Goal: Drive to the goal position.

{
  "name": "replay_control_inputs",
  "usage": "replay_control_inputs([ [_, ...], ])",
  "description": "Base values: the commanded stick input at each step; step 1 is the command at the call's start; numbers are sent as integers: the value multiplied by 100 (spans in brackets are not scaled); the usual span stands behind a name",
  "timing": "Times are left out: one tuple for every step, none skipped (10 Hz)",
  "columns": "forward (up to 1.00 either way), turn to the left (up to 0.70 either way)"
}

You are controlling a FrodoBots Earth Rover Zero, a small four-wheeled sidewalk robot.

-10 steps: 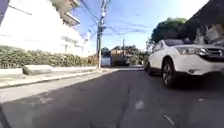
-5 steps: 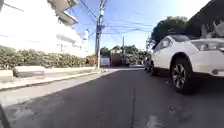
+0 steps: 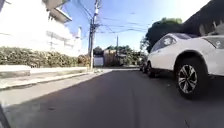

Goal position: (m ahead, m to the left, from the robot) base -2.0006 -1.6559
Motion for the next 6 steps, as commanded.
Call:
replay_control_inputs([
  [98, -36],
  [98, -37],
  [98, -39],
  [98, -39],
  [98, -39],
  [98, -10],
])
